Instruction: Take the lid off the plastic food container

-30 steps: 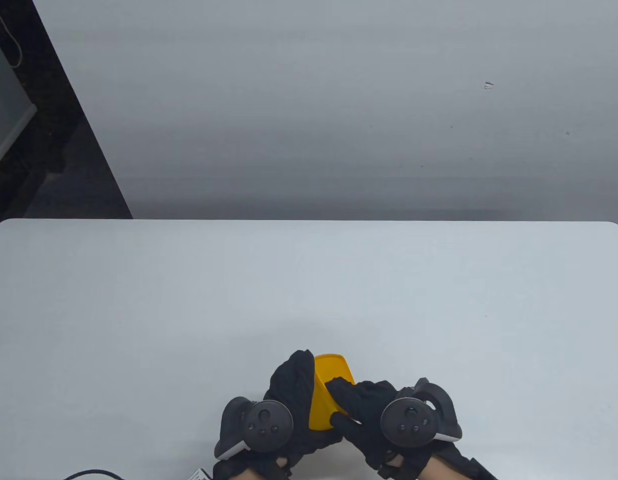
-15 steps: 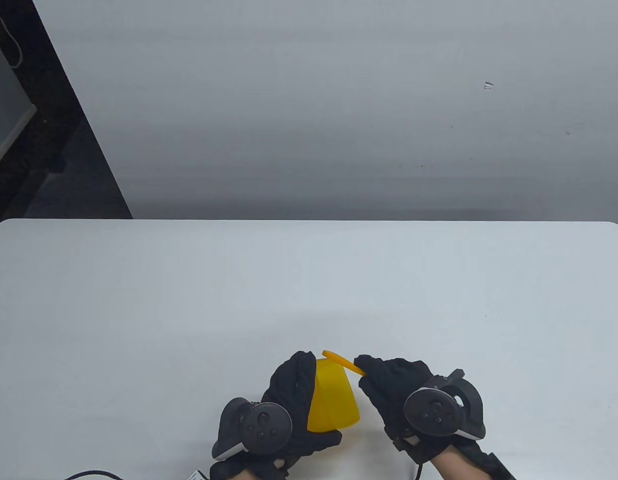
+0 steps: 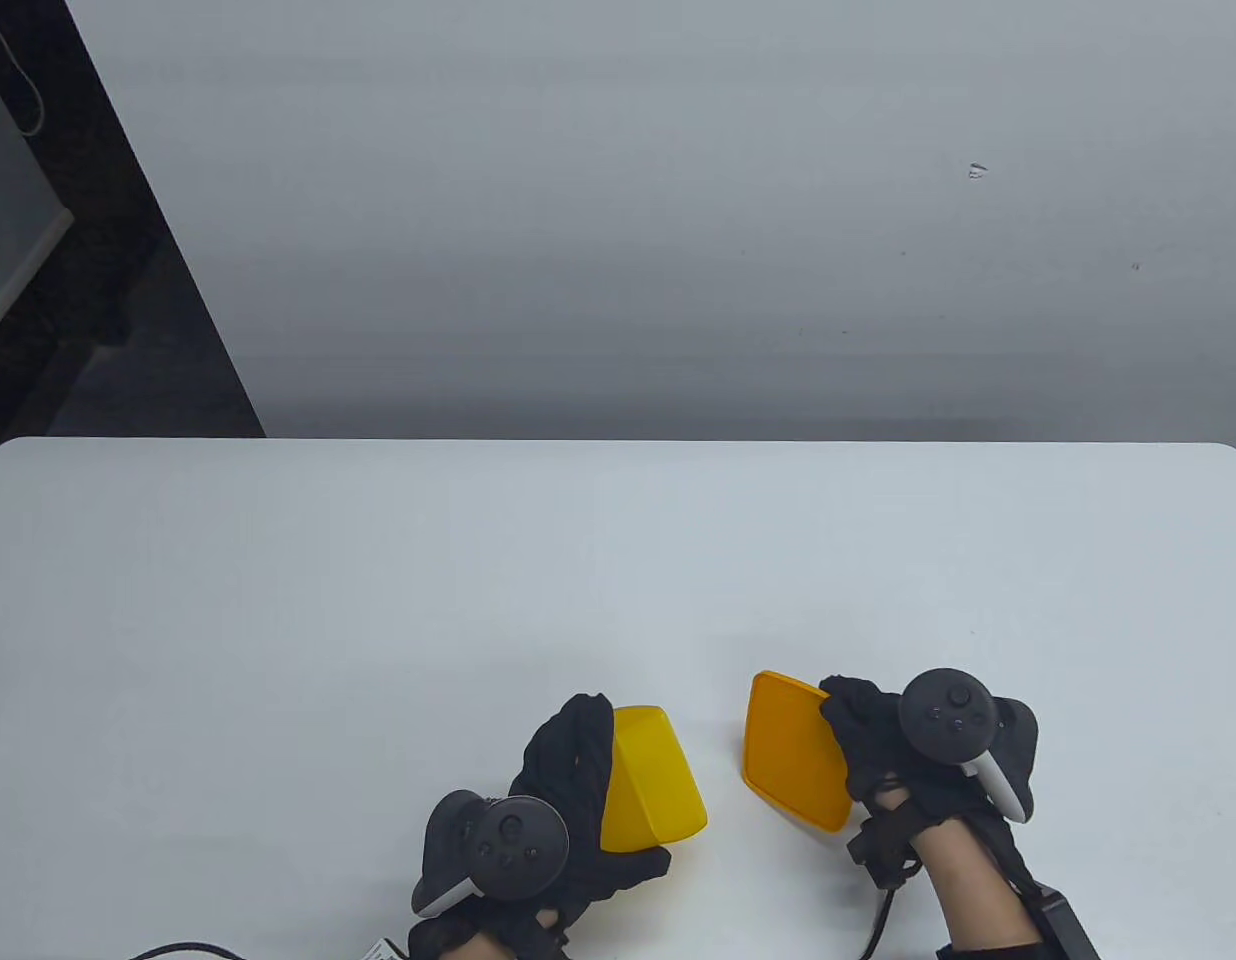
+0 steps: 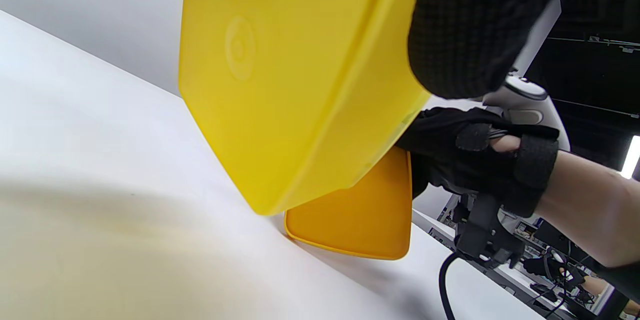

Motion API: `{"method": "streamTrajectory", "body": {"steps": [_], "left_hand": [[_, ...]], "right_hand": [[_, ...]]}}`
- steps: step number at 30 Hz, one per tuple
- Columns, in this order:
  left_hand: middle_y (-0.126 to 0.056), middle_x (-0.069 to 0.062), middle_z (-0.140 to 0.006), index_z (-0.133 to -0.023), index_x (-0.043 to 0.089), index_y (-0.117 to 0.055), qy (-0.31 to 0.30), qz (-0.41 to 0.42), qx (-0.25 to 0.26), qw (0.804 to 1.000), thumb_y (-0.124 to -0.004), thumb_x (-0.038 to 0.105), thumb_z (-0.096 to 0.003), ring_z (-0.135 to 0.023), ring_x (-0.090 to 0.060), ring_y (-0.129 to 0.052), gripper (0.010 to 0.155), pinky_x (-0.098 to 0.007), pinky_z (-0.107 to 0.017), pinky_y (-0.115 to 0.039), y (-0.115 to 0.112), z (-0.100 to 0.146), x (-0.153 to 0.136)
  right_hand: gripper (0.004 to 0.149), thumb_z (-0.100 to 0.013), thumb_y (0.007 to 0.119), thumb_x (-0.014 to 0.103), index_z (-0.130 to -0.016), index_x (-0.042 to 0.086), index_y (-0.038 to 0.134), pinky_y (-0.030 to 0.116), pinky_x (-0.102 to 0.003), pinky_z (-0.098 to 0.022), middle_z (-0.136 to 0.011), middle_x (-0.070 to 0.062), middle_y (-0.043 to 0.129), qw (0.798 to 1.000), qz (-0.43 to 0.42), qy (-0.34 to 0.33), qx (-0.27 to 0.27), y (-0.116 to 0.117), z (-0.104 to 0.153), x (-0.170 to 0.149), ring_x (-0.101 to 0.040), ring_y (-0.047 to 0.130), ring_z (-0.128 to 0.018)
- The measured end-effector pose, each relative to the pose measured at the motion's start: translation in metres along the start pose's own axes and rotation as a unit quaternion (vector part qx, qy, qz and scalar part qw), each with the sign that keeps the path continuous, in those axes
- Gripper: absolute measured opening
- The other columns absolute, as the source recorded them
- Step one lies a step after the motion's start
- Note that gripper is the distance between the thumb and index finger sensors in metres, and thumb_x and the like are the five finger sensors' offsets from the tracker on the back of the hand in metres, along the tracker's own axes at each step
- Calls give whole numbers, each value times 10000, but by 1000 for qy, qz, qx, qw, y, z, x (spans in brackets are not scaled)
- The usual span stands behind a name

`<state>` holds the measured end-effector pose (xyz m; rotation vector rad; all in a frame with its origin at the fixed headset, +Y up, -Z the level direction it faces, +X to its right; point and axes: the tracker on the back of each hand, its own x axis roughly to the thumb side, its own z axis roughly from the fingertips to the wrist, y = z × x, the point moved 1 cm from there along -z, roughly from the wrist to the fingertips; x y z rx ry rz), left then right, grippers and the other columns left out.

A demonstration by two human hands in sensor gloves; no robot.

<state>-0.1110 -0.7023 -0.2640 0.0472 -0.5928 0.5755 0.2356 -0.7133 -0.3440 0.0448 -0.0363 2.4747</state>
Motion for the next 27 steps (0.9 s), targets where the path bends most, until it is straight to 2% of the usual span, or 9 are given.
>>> {"method": "streamTrajectory", "body": {"steps": [7, 12, 22, 27], "left_hand": [[-175, -217, -1167, -1061, 158, -33, 5, 3, -1, 1000, -951, 607, -362, -1051, -598, -439, 1238, -644, -710, -579, 1, 0, -1], [-176, -215, -1168, -1061, 159, -33, 8, 4, -5, 1000, -950, 608, -361, -1051, -596, -440, 1238, -643, -710, -580, 1, -1, -2], [-180, -218, -1167, -1061, 156, -35, 12, 1, -17, 1000, -949, 610, -361, -1050, -597, -441, 1237, -642, -709, -583, 0, -2, -2], [-180, -219, -1167, -1063, 157, -37, 15, 0, -20, 1000, -949, 608, -362, -1051, -595, -441, 1235, -642, -709, -583, 0, -3, -2]], "right_hand": [[484, -450, 725, 319, -819, 15, 800, 710, -546, -359, -702, -229, 910, 995, 19, 88, 33, 6, -13, -40, -432, 950, -535], [495, -460, 723, 319, -840, 7, 782, 680, -566, -392, -738, -250, 884, 989, 46, 130, 50, 12, -18, -53, -456, 915, -588], [502, -468, 730, 305, -881, 21, 753, 643, -592, -444, -810, -248, 842, 973, 171, 151, 41, 25, -19, -42, -477, 866, -683], [510, -460, 730, 310, -884, 27, 753, 648, -594, -443, -819, -244, 837, 976, 185, 112, 23, 26, -16, -25, -481, 865, -688]]}}
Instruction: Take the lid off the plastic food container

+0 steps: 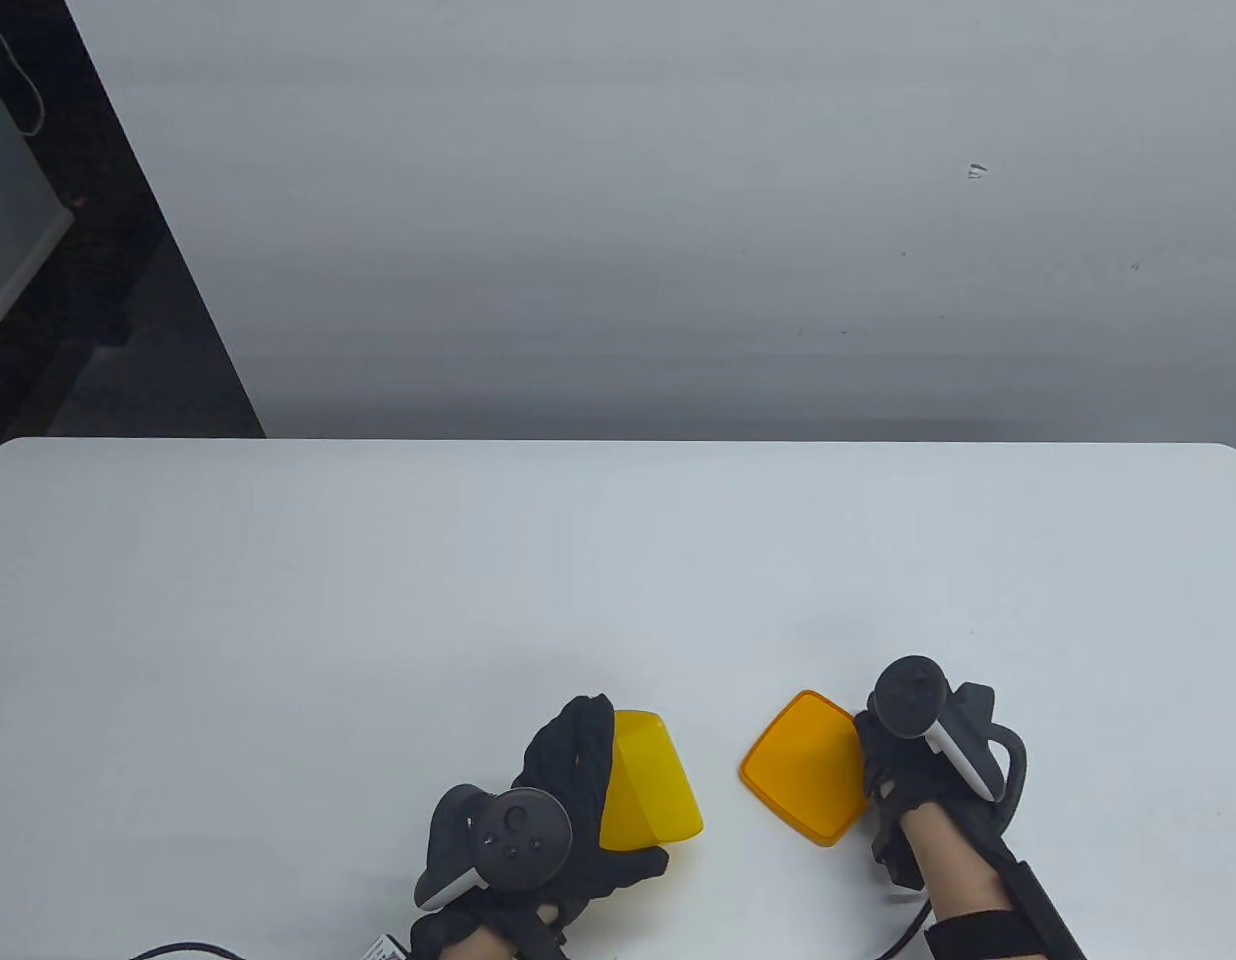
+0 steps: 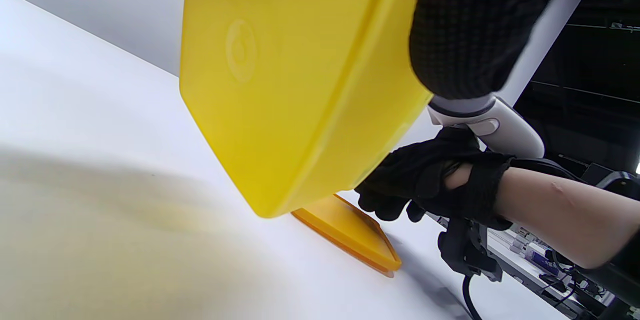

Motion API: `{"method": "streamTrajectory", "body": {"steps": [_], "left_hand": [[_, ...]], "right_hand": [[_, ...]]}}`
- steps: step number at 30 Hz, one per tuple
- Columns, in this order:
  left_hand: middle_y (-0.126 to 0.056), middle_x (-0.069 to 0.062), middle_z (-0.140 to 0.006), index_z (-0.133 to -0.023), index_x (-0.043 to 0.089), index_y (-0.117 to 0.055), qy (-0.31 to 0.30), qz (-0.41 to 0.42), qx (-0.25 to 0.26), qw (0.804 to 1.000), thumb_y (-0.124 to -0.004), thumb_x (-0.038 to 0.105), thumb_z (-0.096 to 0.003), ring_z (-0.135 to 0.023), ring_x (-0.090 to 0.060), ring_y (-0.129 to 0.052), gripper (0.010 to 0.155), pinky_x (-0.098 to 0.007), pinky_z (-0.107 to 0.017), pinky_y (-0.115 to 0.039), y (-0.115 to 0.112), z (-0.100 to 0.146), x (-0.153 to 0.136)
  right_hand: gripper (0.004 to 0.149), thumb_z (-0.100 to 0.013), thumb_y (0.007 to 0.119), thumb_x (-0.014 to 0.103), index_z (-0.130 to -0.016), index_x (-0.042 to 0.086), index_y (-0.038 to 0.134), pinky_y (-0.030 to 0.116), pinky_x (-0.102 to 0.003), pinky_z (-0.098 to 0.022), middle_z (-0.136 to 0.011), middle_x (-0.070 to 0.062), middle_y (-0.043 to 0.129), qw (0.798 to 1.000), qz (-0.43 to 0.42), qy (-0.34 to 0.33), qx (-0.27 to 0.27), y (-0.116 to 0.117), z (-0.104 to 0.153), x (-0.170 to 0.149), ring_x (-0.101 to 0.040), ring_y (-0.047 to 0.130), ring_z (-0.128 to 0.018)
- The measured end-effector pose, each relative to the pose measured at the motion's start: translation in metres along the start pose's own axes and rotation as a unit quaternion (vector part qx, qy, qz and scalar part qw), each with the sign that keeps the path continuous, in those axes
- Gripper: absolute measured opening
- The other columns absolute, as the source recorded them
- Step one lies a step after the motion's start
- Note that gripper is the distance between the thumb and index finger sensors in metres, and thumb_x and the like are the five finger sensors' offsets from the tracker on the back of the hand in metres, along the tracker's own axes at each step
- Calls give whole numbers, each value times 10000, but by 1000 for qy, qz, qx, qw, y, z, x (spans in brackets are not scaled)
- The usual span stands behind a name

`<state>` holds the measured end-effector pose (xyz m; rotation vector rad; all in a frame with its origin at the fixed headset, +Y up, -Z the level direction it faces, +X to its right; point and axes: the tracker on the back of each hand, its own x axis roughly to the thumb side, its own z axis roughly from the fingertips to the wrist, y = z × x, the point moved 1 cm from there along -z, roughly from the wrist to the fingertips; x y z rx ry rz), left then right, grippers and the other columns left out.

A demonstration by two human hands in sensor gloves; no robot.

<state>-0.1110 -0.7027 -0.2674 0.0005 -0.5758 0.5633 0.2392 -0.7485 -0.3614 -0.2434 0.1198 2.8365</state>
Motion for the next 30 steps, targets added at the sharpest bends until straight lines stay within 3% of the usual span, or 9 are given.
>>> {"method": "streamTrajectory", "body": {"steps": [5, 12, 20, 30], "left_hand": [[-172, -216, -1168, -1063, 161, -34, 7, 24, 16, 1000, -946, 606, -365, -1057, -594, -428, 1231, -651, -716, -566, 6, 1, -3], [-183, -207, -1171, -1067, 167, -49, 18, 32, 62, 997, -955, 601, -361, -1060, -587, -433, 1228, -649, -718, -566, 14, 1, -14], [-181, -215, -1166, -1066, 164, -49, 74, 40, 42, 996, -954, 600, -362, -1056, -592, -431, 1226, -649, -717, -566, 2, -3, -42], [-186, -212, -1161, -1050, 145, -14, 135, 60, 23, 989, -922, 648, -351, -1059, -571, -462, 1252, -647, -712, -574, -10, -3, -66]], "right_hand": [[544, -455, 713, 362, -886, 31, 749, 667, -592, -436, -823, -240, 833, 996, -25, -79, -43, -20, 19, 22, -481, 870, -688], [610, -459, 679, 451, -911, 42, 723, 652, -611, -501, -856, -229, 810, 972, -53, -213, -83, -41, 57, 61, -475, 854, -731], [657, -458, 662, 504, -940, 59, 688, 630, -619, -537, -898, -220, 770, 950, -31, -308, -39, -31, 70, 85, -473, 820, -780], [714, -455, 648, 556, -986, 79, 623, 489, -675, -621, -992, -216, 642, 939, -27, -344, 9, -21, 74, 93, -488, 682, -907]]}}
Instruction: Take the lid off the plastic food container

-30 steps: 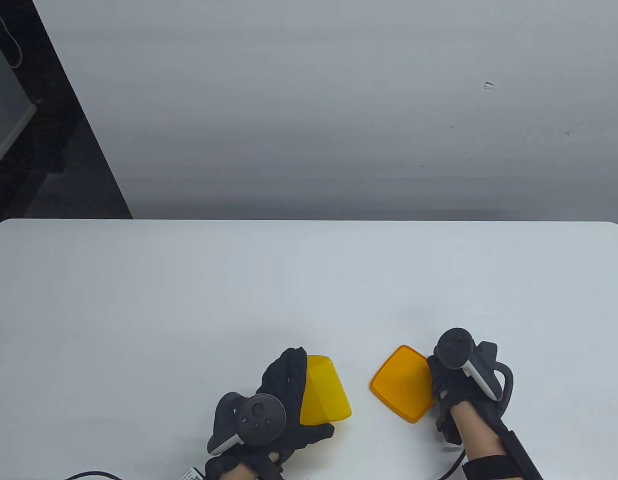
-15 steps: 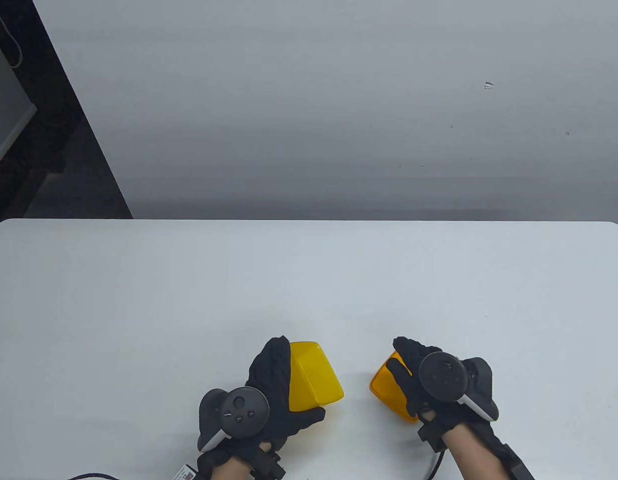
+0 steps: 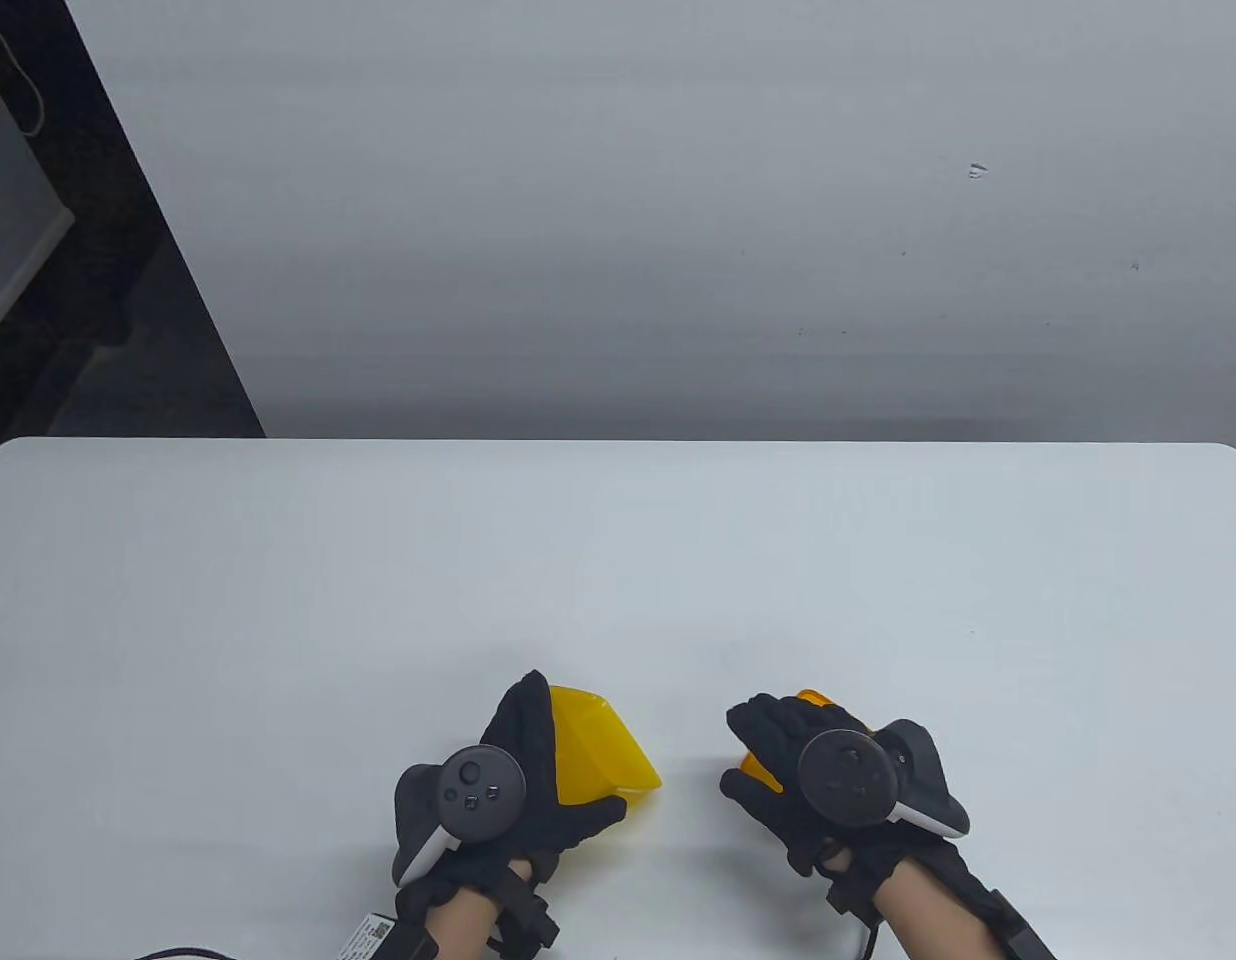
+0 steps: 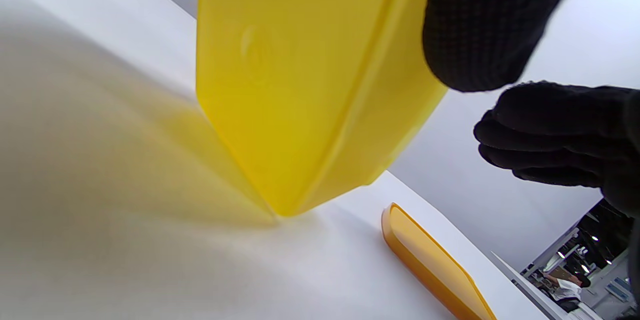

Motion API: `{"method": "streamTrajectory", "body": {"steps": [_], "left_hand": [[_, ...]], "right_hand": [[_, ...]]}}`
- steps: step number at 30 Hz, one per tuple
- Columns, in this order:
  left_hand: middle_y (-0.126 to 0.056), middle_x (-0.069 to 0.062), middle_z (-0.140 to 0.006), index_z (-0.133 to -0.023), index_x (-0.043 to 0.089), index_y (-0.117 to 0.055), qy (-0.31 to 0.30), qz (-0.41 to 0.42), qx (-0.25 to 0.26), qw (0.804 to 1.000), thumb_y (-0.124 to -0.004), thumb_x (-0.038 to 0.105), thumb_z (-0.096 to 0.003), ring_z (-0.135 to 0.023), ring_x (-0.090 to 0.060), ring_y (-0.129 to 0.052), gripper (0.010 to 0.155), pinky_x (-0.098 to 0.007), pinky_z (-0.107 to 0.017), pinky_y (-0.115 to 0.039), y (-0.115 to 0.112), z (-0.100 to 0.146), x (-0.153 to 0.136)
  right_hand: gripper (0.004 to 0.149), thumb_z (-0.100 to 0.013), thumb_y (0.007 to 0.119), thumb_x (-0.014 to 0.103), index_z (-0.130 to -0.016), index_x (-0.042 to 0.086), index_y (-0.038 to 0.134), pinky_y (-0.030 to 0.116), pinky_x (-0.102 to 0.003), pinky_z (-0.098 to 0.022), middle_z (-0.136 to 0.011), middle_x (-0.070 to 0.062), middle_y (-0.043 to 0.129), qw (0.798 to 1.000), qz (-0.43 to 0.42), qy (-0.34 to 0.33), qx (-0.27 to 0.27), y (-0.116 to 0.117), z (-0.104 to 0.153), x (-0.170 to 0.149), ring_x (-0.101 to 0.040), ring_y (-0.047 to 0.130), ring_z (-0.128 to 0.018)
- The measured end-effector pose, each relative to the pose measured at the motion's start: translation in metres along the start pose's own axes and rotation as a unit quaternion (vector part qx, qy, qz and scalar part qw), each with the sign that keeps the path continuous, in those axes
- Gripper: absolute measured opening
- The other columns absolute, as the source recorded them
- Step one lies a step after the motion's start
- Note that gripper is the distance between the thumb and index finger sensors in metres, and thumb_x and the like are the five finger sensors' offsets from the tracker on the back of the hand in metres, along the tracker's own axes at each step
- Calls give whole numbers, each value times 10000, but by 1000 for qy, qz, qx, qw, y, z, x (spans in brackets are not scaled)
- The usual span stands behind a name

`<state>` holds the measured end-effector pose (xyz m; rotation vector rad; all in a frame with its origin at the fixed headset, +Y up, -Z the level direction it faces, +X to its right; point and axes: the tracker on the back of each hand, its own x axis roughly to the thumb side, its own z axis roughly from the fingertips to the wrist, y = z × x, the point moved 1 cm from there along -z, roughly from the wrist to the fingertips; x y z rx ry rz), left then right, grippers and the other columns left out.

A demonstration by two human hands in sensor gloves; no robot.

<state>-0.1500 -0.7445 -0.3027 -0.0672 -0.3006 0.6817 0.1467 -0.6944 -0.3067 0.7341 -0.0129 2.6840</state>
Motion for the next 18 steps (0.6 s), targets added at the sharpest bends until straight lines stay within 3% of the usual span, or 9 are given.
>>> {"method": "streamTrajectory", "body": {"steps": [13, 18], "left_hand": [[-166, -219, -1156, -972, 114, 133, 33, -22, -80, 996, -909, 648, -364, -1081, -531, -456, 1319, -668, -731, -518, -17, -6, -17], [-137, -221, -1155, -960, 118, 153, 72, -84, -136, 985, -881, 608, -411, -1093, -541, -335, 1270, -682, -742, -459, -24, -8, -23]], "right_hand": [[706, -460, 643, 541, -985, 70, 624, 468, -689, -620, -1002, -223, 617, 1000, -11, 6, 24, 2, -1, 0, -494, 654, -922], [708, -460, 643, 542, -987, 70, 621, 461, -691, -622, -1005, -222, 610, 999, -13, 8, 29, 2, -1, -1, -496, 646, -927]]}}
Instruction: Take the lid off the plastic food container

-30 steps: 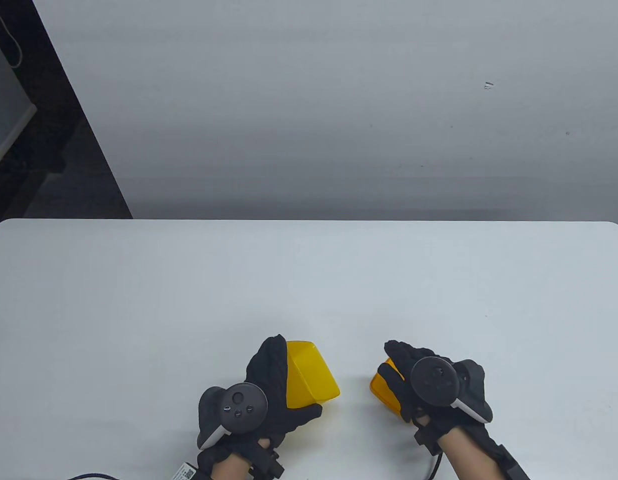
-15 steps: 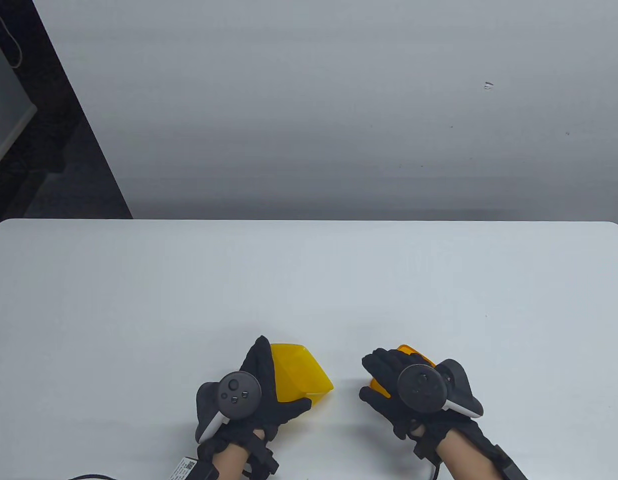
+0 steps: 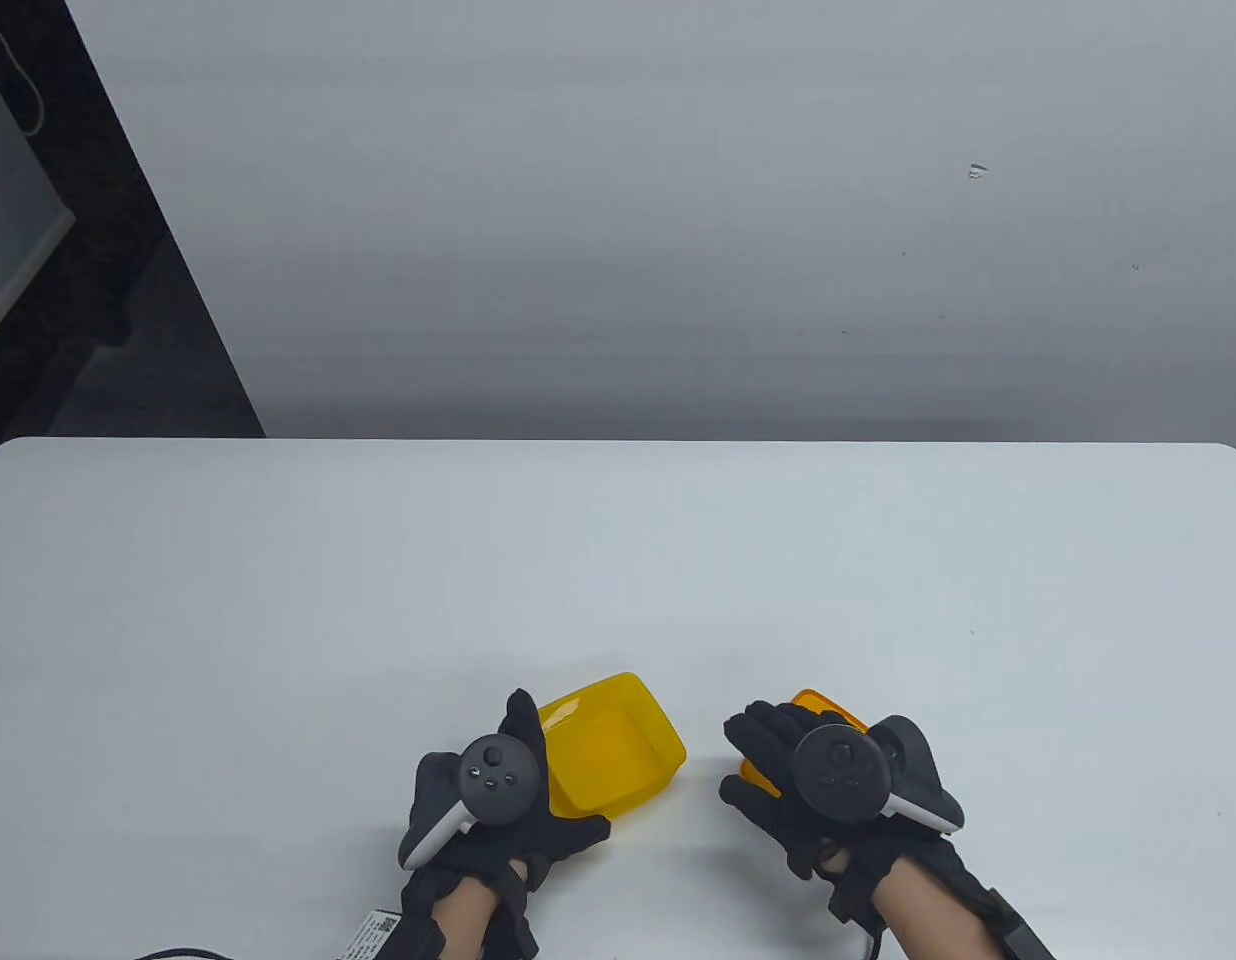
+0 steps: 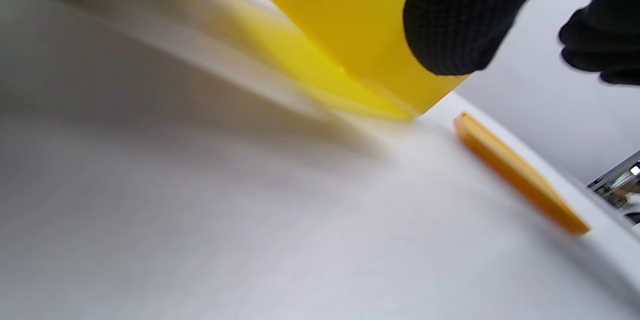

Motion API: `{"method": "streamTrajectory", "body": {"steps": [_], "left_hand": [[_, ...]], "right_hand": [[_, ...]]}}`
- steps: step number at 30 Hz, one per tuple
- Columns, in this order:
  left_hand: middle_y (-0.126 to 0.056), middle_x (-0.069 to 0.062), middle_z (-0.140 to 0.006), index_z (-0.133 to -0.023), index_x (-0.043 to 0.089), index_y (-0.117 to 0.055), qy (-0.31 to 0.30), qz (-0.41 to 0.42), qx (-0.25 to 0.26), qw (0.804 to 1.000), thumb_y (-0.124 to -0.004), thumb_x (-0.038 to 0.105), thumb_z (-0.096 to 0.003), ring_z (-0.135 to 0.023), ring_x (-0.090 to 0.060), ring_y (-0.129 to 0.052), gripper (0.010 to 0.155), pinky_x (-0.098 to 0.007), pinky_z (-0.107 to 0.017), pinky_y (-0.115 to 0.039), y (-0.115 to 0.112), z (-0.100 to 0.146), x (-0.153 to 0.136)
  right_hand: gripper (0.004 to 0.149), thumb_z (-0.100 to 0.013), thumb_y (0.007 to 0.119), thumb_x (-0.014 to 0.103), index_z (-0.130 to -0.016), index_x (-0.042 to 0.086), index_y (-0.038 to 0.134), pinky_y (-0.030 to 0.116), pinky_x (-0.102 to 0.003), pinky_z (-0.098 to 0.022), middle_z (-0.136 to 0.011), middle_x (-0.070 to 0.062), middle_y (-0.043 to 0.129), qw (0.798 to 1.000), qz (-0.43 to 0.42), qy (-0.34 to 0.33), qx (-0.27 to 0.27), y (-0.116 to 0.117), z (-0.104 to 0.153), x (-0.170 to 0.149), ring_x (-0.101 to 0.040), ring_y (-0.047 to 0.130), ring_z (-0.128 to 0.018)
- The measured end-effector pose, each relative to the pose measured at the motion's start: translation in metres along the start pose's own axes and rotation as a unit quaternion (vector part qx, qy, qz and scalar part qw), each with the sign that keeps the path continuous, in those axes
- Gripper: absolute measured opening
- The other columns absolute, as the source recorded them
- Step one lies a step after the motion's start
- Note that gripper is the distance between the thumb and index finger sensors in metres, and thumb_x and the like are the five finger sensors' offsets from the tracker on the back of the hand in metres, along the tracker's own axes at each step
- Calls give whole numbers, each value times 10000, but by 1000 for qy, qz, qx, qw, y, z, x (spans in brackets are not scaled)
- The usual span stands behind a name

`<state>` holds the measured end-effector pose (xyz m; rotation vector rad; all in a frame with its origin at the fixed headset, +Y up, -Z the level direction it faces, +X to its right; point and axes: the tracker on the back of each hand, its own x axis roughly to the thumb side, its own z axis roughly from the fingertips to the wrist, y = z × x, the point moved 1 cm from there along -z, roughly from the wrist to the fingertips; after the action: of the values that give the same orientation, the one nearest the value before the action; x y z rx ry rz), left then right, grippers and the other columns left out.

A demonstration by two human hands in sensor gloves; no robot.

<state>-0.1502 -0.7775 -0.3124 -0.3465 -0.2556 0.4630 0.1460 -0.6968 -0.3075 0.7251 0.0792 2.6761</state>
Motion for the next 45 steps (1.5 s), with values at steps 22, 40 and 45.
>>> {"method": "streamTrajectory", "body": {"steps": [22, 40, 45], "left_hand": [[-373, -116, -1226, -1134, 284, -316, -130, -136, 205, 961, -660, 651, -498, -1111, -509, -362, 811, -667, -733, -487, 38, 53, 72], [-72, -81, -1243, -1123, 404, -111, -157, -233, 139, 949, -554, 798, -467, -1119, -489, -68, 884, -700, -755, -315, 21, 53, 87], [-90, -82, -1243, -1124, 398, -123, -156, -232, 142, 949, -565, 787, -467, -1124, -479, -82, 881, -700, -755, -318, 21, 52, 87]], "right_hand": [[803, -438, 558, 642, -1043, 116, 516, 206, -713, -642, -1090, -189, 365, 999, 27, 9, -37, -3, 2, -1, -484, 315, -1039], [819, -443, 601, 638, -1075, 162, 389, 106, -717, -624, -1102, -158, 177, 997, 73, 6, 23, 14, -3, 0, -452, 76, -1034], [815, -444, 604, 631, -1073, 156, 399, 111, -718, -623, -1100, -162, 183, 997, 65, 13, 35, 17, -4, -4, -456, 103, -1032]]}}
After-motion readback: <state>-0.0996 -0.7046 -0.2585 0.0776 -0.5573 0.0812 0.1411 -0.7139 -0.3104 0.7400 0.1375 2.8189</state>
